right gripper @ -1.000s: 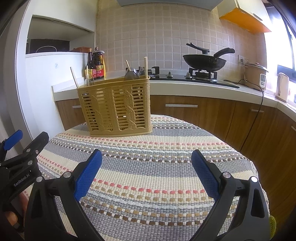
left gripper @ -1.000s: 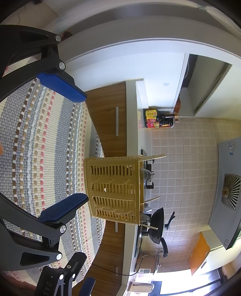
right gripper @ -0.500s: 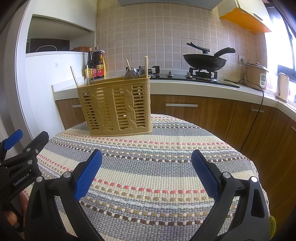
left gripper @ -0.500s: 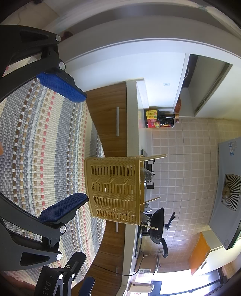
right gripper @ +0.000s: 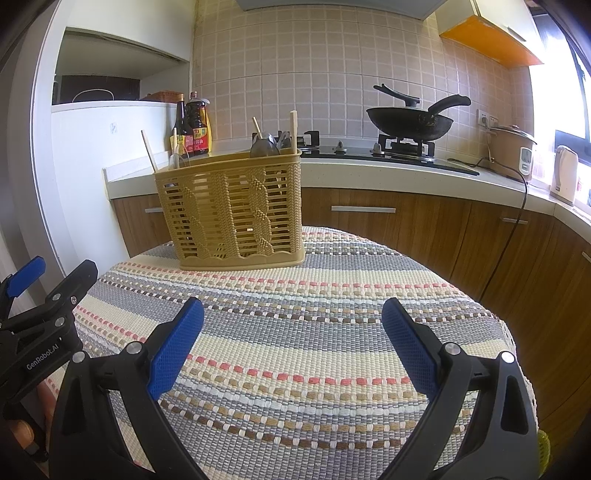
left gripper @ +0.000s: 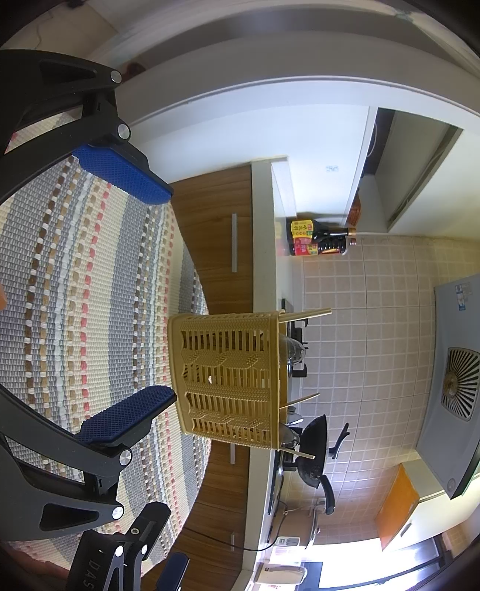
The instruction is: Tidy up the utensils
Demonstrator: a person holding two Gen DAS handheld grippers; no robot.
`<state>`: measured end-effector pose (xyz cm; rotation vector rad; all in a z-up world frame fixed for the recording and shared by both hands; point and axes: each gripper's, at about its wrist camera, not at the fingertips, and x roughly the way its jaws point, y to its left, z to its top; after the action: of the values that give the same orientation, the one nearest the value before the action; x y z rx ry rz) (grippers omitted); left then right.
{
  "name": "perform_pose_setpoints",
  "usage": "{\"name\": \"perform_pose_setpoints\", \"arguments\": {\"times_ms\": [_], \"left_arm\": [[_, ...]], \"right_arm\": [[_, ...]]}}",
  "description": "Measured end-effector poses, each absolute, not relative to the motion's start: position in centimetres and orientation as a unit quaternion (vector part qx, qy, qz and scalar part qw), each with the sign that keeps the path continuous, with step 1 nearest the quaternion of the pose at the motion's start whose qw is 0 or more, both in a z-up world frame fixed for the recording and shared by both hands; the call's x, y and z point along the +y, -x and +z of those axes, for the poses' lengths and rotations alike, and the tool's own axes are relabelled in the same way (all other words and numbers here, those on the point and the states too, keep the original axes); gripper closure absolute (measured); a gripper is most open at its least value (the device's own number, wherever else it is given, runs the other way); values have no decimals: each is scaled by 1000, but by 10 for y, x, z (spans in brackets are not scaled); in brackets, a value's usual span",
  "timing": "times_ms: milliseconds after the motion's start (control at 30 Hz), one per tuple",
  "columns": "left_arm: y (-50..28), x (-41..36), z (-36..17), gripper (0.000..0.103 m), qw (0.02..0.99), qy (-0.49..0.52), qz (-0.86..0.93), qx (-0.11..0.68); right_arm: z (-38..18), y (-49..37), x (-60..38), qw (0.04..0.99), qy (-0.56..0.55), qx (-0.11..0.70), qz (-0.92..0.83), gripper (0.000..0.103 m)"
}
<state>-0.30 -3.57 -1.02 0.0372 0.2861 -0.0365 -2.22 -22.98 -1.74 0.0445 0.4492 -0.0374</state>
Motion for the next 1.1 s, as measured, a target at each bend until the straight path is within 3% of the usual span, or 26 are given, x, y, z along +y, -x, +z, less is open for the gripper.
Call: {"name": "perform_pose_setpoints", "arguments": {"times_ms": [1100], "left_arm": [[6, -37, -11, 7, 990, -21, -17, 139]], "right_arm": [[-18, 23, -232, 974, -22, 224, -20, 10]]}}
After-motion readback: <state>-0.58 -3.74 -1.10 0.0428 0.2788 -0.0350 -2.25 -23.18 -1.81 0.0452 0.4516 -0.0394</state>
